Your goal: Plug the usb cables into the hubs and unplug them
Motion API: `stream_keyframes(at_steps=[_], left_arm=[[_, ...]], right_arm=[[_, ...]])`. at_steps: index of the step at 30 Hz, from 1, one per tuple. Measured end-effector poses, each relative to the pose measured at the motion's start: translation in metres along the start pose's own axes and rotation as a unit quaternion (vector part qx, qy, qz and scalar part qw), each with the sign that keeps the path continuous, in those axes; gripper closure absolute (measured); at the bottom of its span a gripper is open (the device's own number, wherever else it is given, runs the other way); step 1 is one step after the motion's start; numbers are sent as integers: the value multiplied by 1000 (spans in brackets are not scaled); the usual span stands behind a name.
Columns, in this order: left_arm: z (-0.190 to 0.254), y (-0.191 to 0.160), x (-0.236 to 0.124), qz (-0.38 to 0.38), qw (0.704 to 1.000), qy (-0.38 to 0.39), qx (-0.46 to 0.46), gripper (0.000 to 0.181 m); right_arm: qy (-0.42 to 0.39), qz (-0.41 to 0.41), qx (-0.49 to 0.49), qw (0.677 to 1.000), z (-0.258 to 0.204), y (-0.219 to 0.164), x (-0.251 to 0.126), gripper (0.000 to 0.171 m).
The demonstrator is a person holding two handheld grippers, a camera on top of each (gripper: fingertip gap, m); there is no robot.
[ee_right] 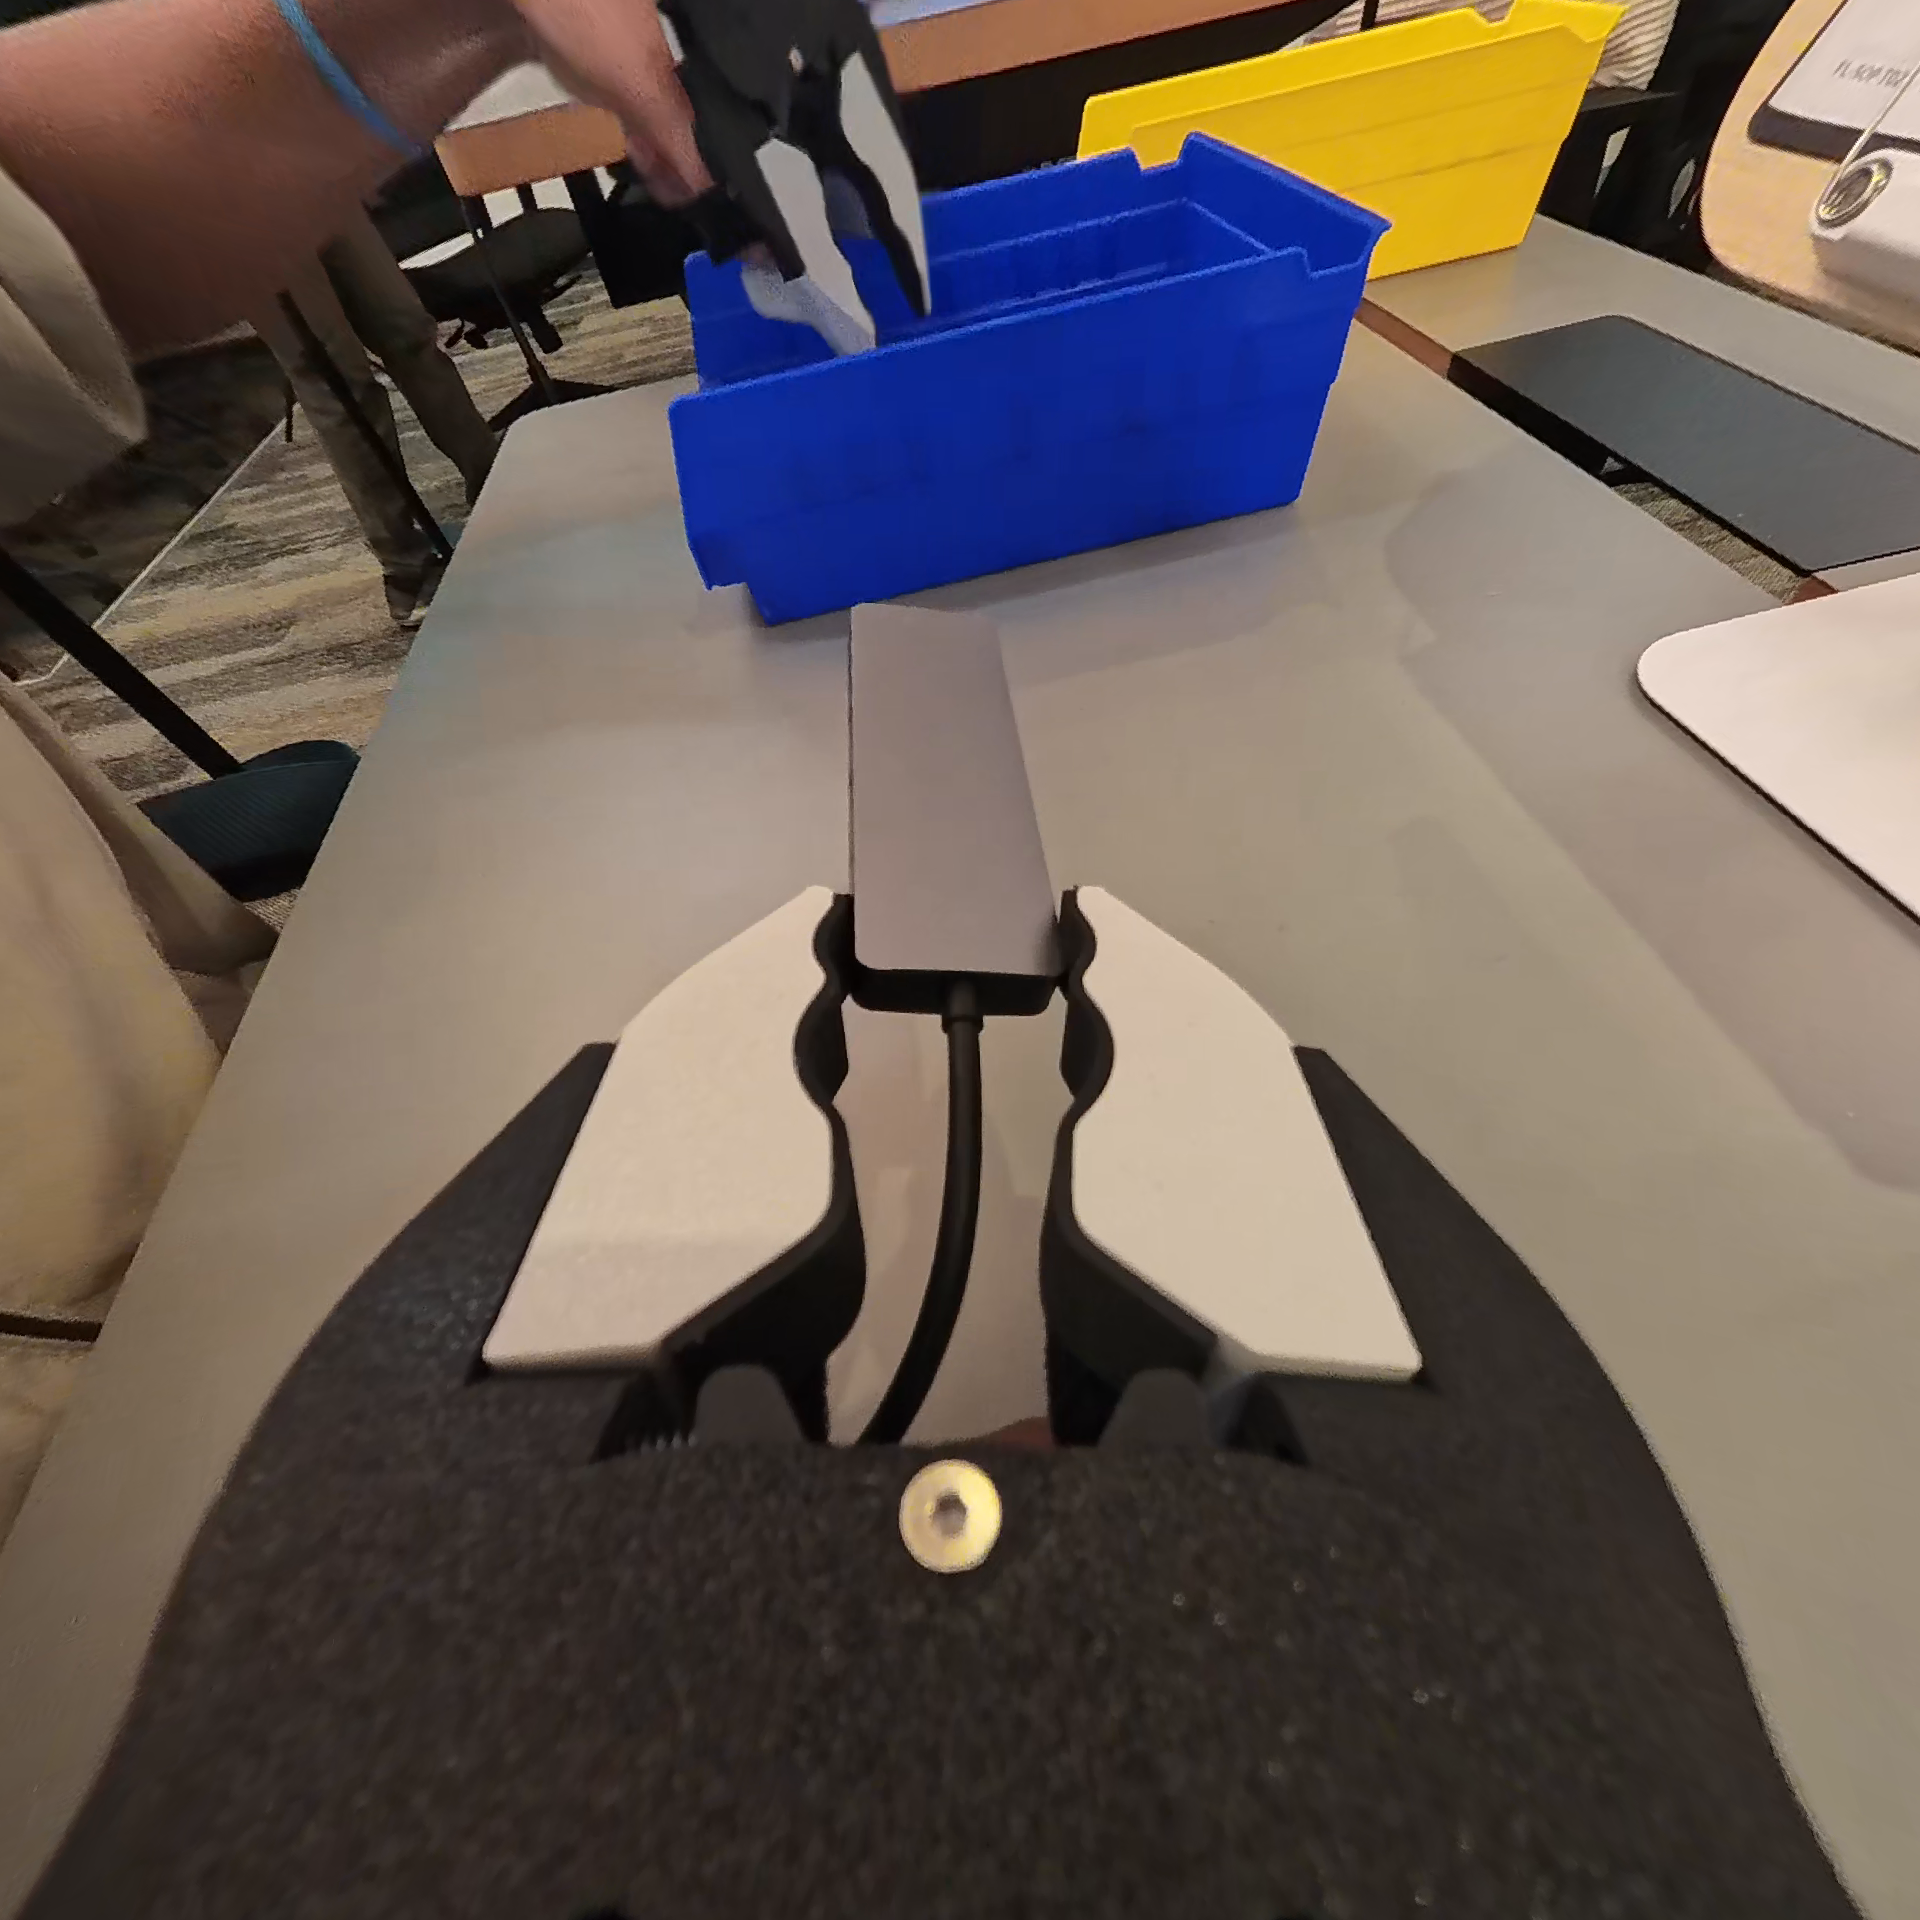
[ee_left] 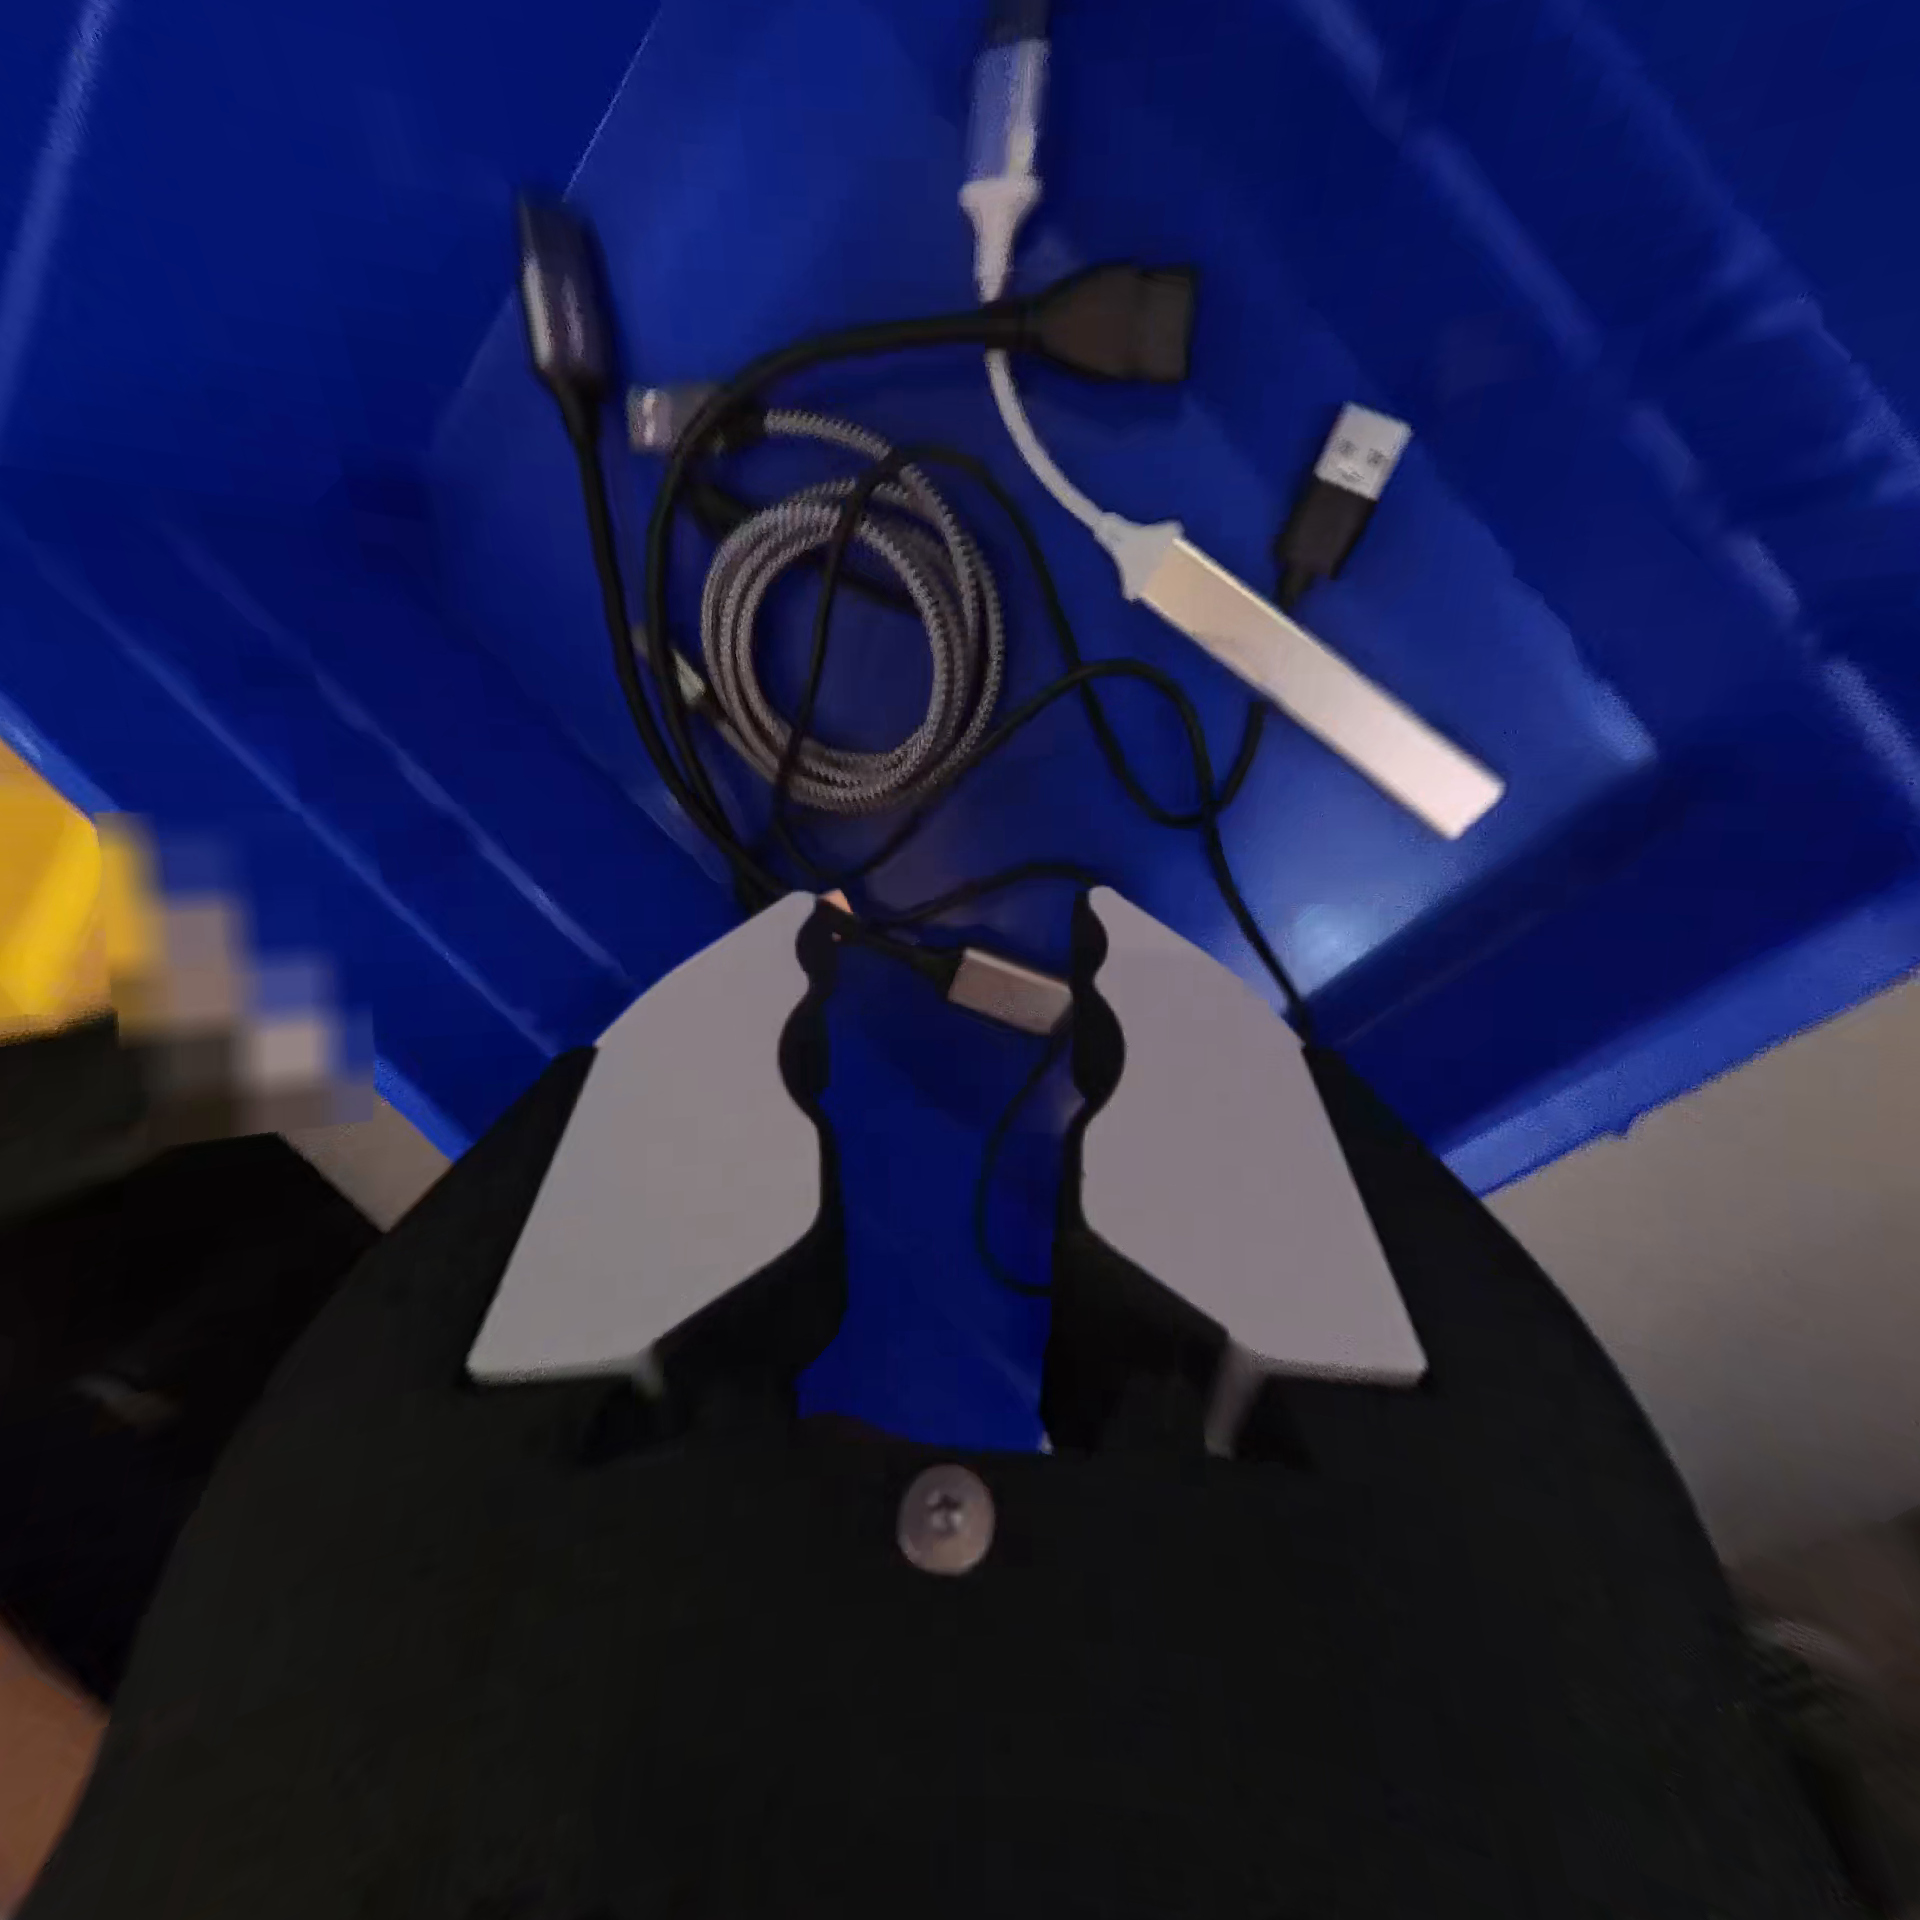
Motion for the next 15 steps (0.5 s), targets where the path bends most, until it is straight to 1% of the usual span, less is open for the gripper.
stream_keyframes(at_steps=[1, 2, 3, 4, 5, 6, 7, 10, 12, 14, 15], left_arm=[[1, -2, 4, 11, 998, 17, -60, 139], [1, -5, 8, 28, 991, 47, -122, 146], [2, -9, 12, 38, 982, 63, -172, 150], [3, -13, 16, 29, 977, 77, -196, 143], [6, -17, 20, 16, 974, 96, -205, 131], [8, -19, 23, 12, 971, 108, -214, 124], [11, -19, 26, 16, 968, 106, -226, 121], [11, -26, 29, 23, 955, 109, -274, 125], [9, -30, 29, 45, 942, 105, -317, 138], [12, -29, 33, 46, 935, 94, -338, 135], [12, -28, 35, 44, 932, 105, -343, 135]], right_arm=[[0, 0, 0, 1000, 0, 0, 0, 133], [1, 0, -1, 1000, 0, 1, 0, 133], [1, 0, -3, 1000, -1, 1, -1, 133], [3, 2, -3, 1000, -1, 1, -2, 133], [5, 3, -1, 1000, -1, 2, -2, 133], [7, 4, 1, 1000, 0, 1, -3, 133], [8, 4, 2, 1000, 0, 1, -3, 133], [13, 3, 4, 1000, -1, -1, -2, 133], [18, 5, 2, 1000, -2, 0, -2, 133], [23, 8, 4, 1000, -4, 1, -1, 133], [26, 8, 3, 1000, -4, 2, -1, 133]])
Point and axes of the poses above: each gripper's, where its closed fingertips meet, x out along the fingers, y out of its top, z = x × y across the jaws, the point moved 10 cm from there along -x, back along the fingers, and after that the axes turned 10 degrees about -y, right-handed, at the moved point
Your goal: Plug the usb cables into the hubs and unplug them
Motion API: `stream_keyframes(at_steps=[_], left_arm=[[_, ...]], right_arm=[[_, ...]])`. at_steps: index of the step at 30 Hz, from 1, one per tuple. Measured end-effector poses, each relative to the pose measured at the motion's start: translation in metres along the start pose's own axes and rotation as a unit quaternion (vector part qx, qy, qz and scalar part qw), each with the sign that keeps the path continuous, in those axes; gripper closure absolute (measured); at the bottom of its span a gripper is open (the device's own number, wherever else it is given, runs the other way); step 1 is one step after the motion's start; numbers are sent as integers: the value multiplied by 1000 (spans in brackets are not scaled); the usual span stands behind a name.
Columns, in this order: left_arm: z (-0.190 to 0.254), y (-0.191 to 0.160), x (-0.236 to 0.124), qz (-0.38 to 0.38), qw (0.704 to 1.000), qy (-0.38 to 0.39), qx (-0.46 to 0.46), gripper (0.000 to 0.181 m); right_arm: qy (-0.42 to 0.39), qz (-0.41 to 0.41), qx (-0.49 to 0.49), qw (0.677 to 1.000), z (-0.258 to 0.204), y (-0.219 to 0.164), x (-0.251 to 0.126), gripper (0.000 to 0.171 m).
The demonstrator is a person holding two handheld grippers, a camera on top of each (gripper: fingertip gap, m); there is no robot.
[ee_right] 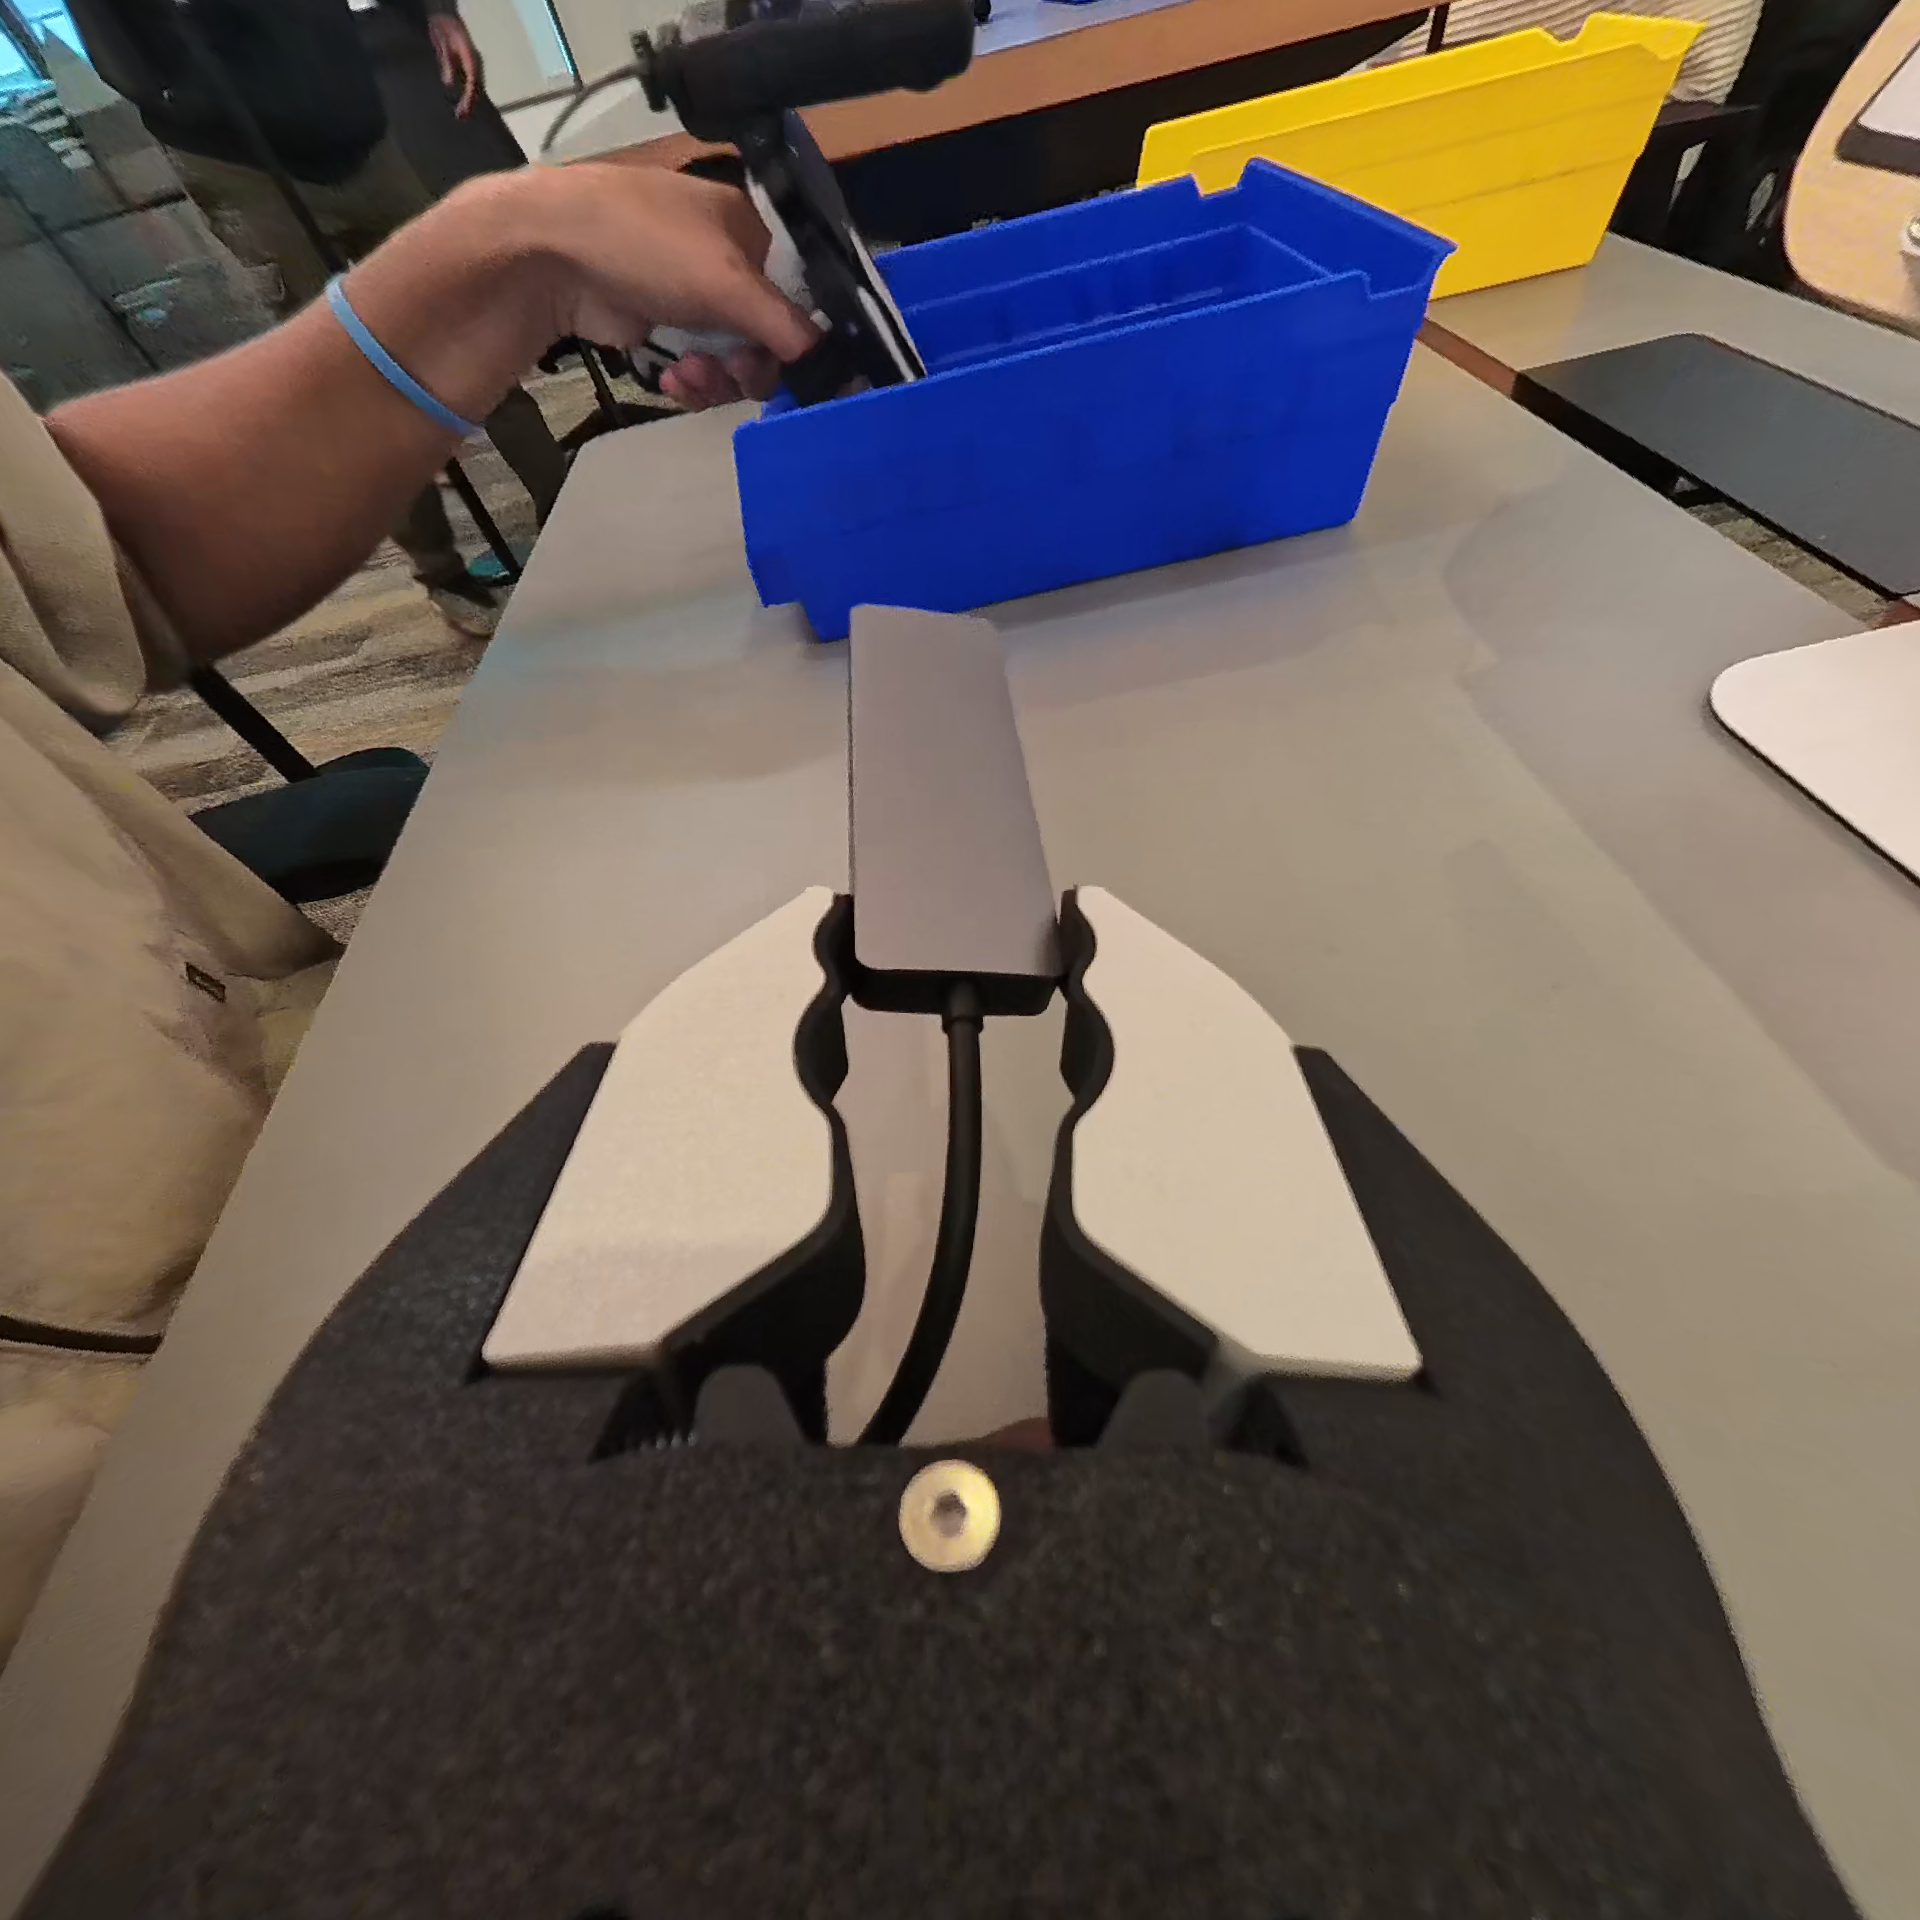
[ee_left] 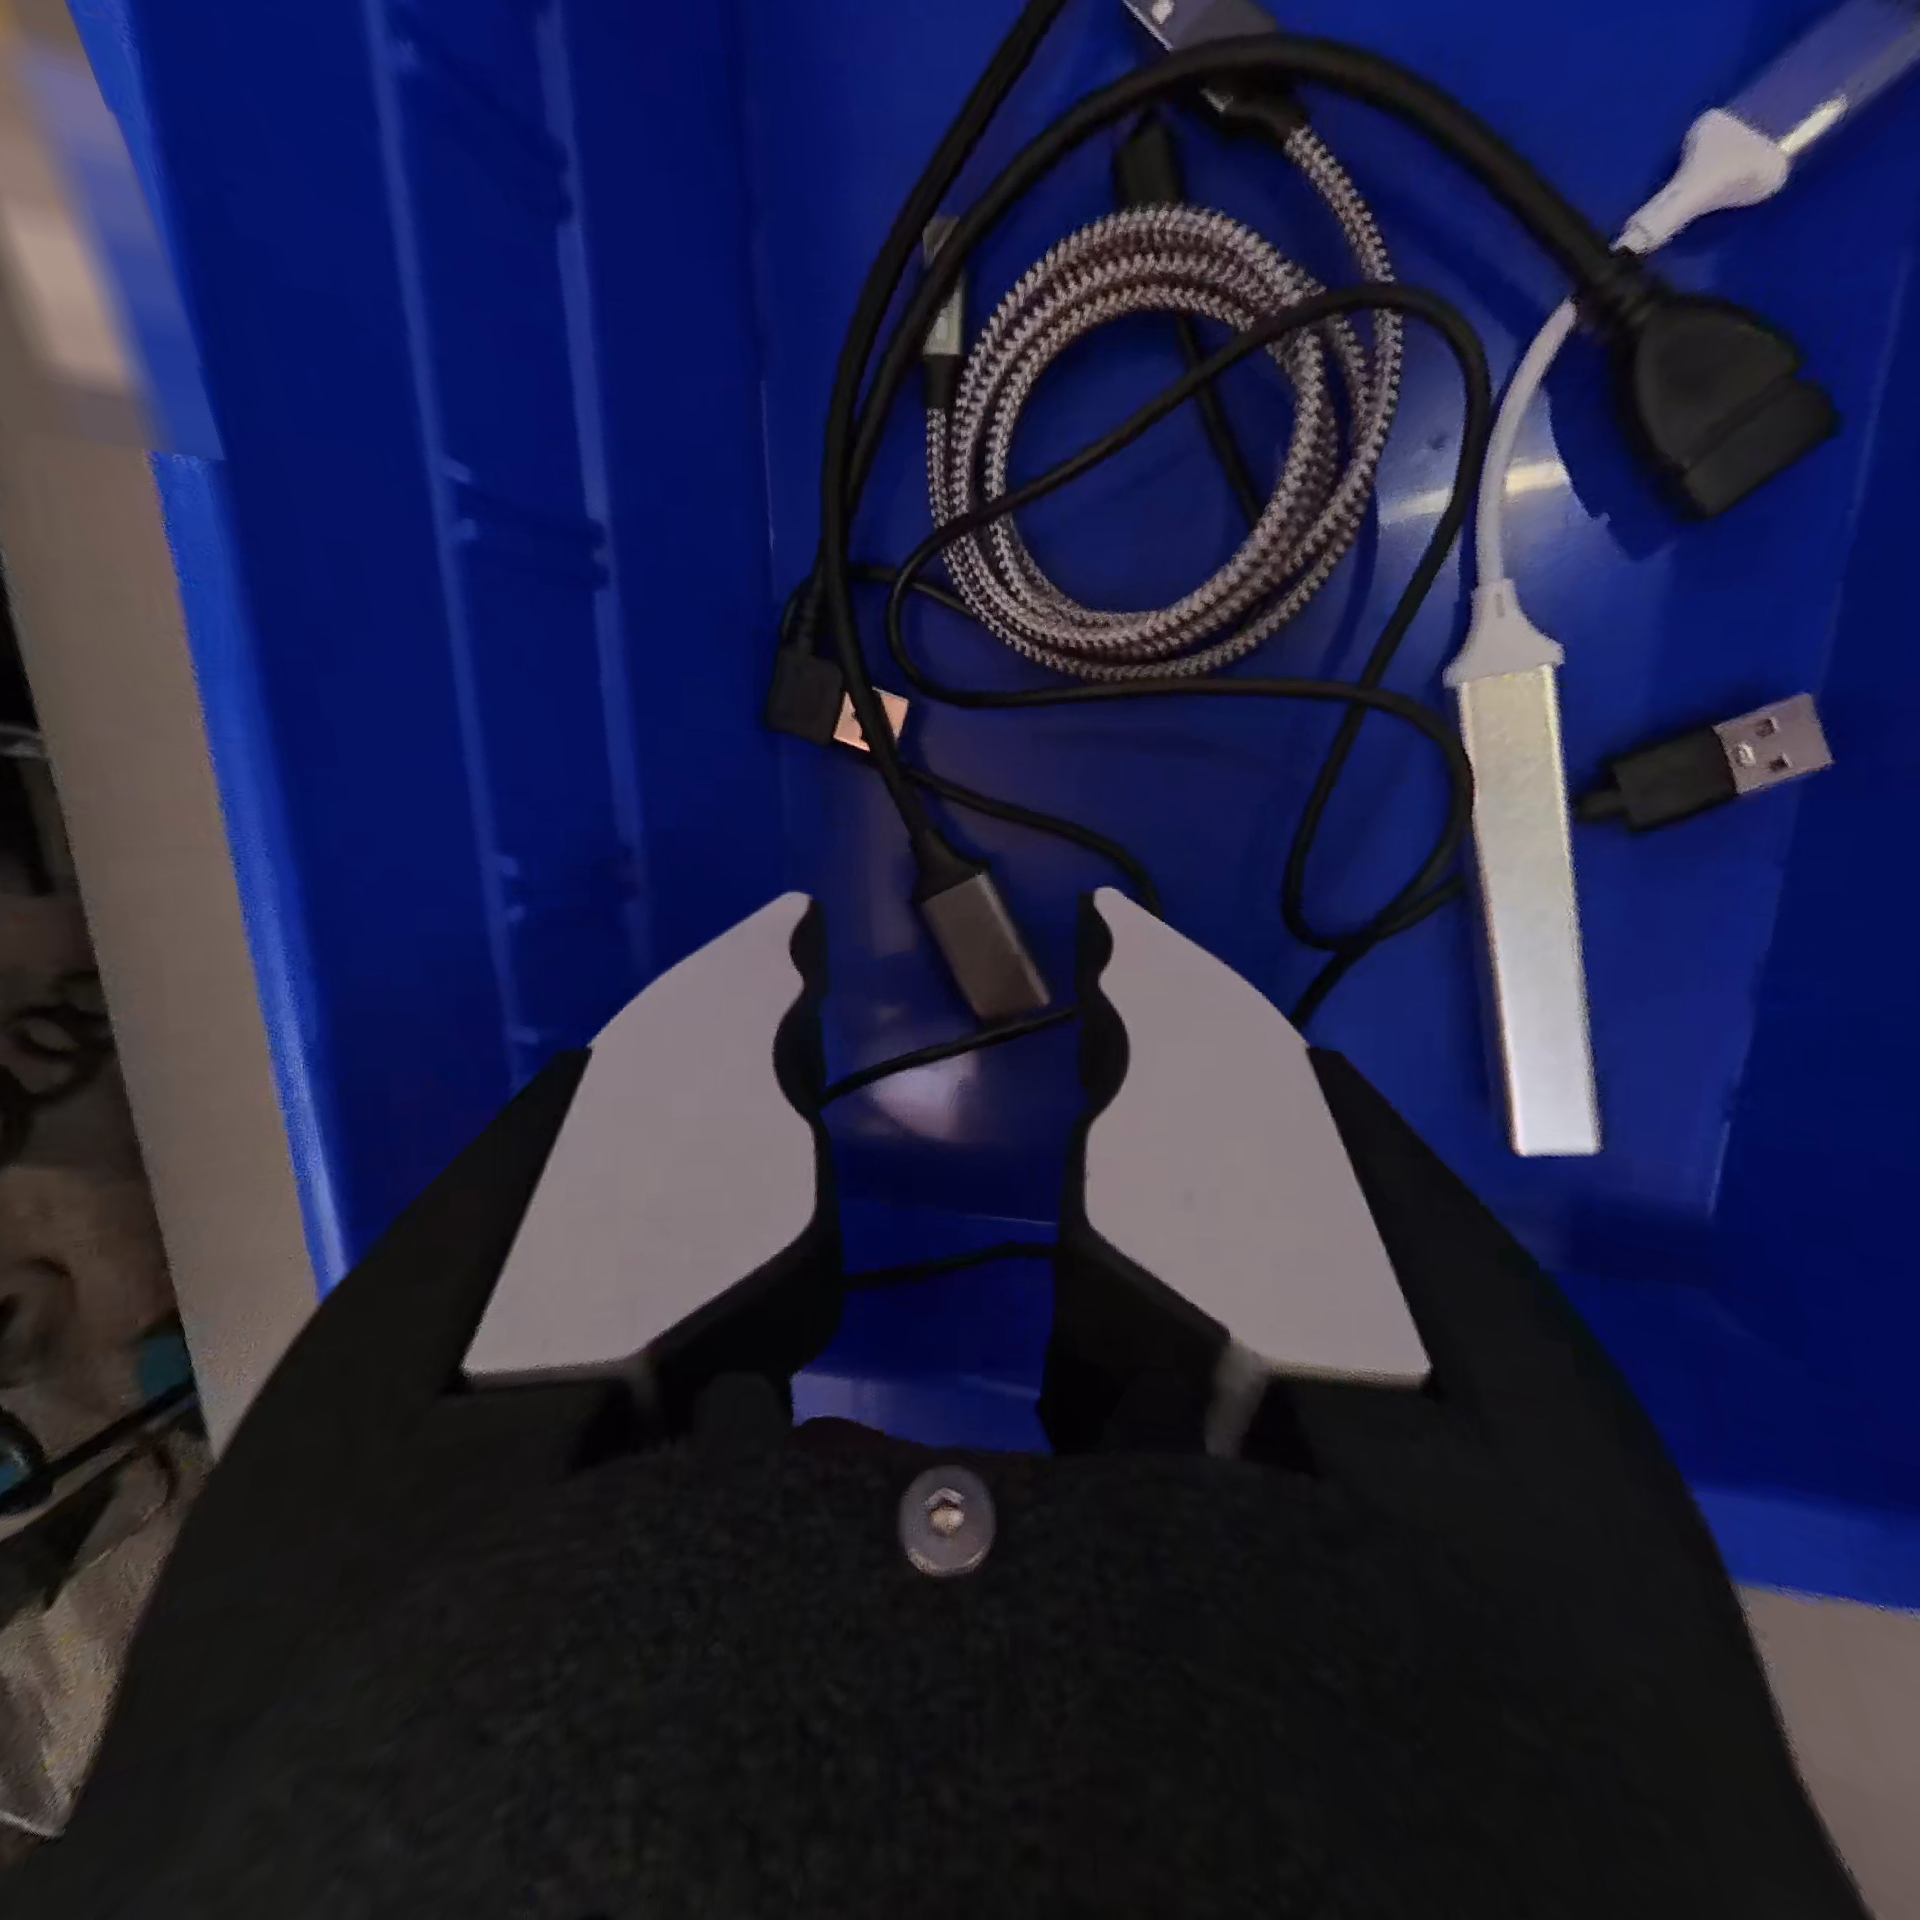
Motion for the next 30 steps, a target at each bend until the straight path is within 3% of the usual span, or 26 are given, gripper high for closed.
stream_keyframes(at_steps=[4, 6, 14, 23, 30], left_arm=[[1, -3, 17, -44, 999, 26, -16, 140], [3, -3, 19, -25, 999, 9, -29, 158], [3, -6, 16, 14, 1000, -2, -10, 161], [8, 0, -43, 160, 986, 11, 48, 162], [23, -4, -96, 267, 957, 8, 116, 163]], right_arm=[[8, -1, 0, 1000, -2, 0, 1, 133], [9, 0, -3, 1000, -4, 1, 1, 133], [8, 7, -6, 1000, -5, 4, -4, 133], [6, 9, -4, 1000, -5, 4, -4, 133], [-3, 17, -4, 1000, -3, 4, -6, 133]])
Point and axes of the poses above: each gripper's, where its closed fingertips meet, x out along the fingers, y out of its top, z = x × y across the jaws, the point moved 10 cm from there along -x, back along the fingers, and after that the axes turned 10 degrees about -y, right-handed, at the moved point
